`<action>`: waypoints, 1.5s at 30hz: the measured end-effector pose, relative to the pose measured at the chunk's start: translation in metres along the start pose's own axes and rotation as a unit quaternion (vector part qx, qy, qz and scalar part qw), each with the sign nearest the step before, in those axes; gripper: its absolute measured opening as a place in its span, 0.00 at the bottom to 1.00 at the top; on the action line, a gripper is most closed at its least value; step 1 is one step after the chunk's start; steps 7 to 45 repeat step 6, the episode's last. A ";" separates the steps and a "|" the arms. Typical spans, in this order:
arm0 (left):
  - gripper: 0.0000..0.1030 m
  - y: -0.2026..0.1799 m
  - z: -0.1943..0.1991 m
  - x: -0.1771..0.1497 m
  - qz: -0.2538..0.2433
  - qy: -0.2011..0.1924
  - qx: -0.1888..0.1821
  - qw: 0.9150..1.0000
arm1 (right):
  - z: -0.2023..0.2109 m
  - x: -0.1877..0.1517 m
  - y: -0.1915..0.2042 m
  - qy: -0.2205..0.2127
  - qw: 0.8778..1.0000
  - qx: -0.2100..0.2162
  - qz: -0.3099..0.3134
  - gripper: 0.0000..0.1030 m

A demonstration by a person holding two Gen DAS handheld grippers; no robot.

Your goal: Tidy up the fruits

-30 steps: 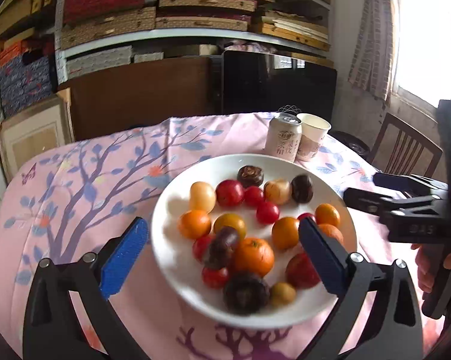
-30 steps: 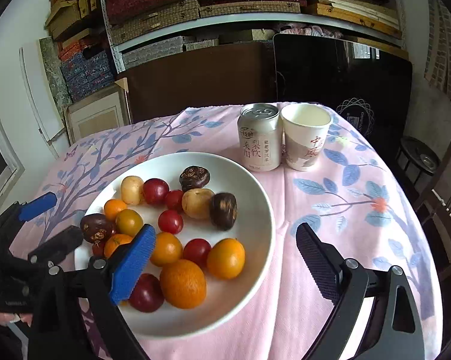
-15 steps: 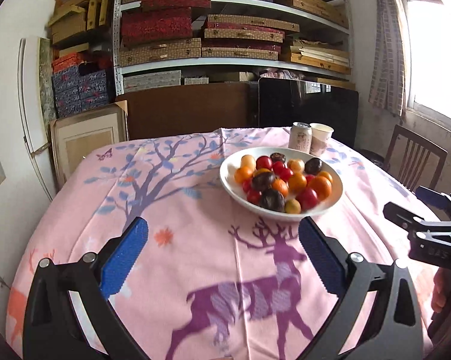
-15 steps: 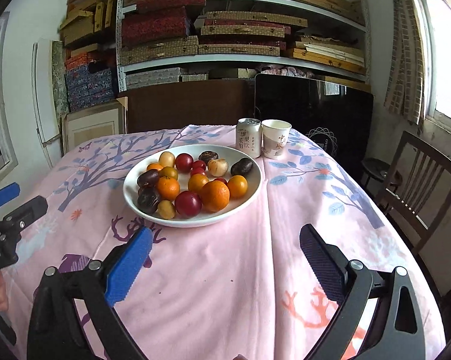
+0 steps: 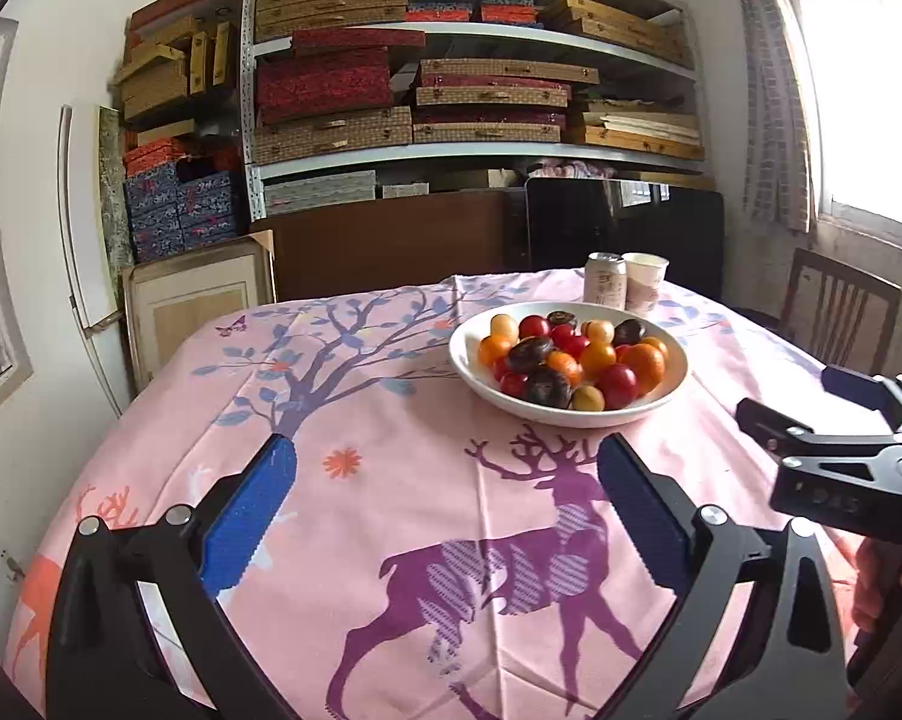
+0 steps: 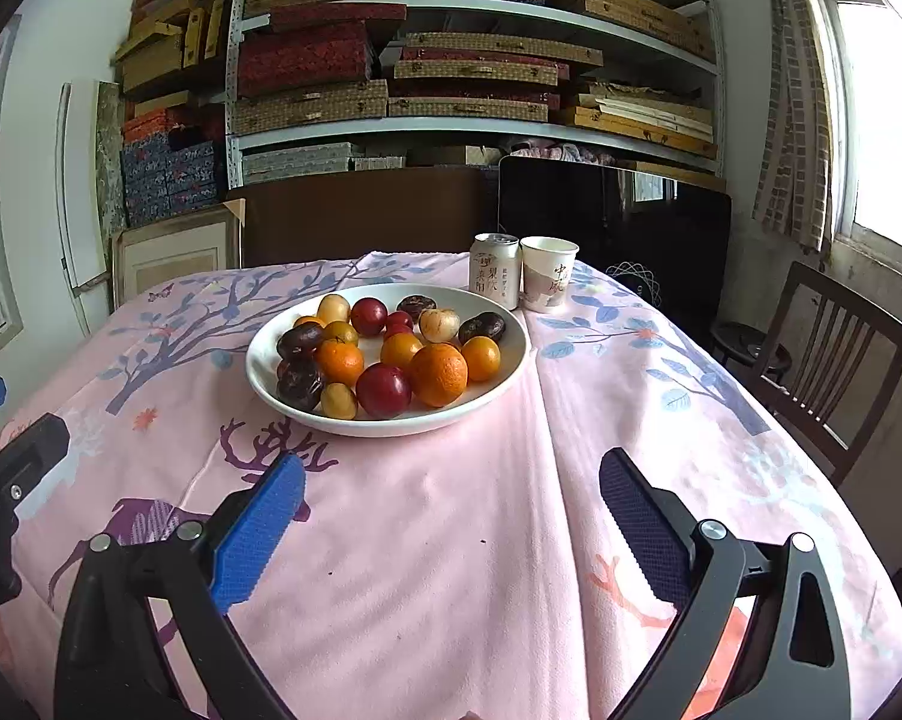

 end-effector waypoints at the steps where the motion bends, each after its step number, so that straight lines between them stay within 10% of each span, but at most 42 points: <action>1: 0.96 0.000 -0.002 -0.003 -0.002 0.004 0.001 1.000 | 0.001 -0.001 0.000 -0.003 1.000 -0.003 0.003 0.96; 45: 0.96 -0.005 -0.006 -0.012 -0.023 0.009 0.007 1.000 | 0.002 -0.004 -0.001 -0.004 1.000 -0.006 0.002 0.96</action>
Point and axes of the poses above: each gripper's, at about its wrist camera, not at the fingertips, and z roughly against the way its jaws point, y to its left, x to its top, the point moved 10 cm from there along -z, roughly the way its jaws point, and after that the axes turned 6 degrees about x, right-handed, at the moved point
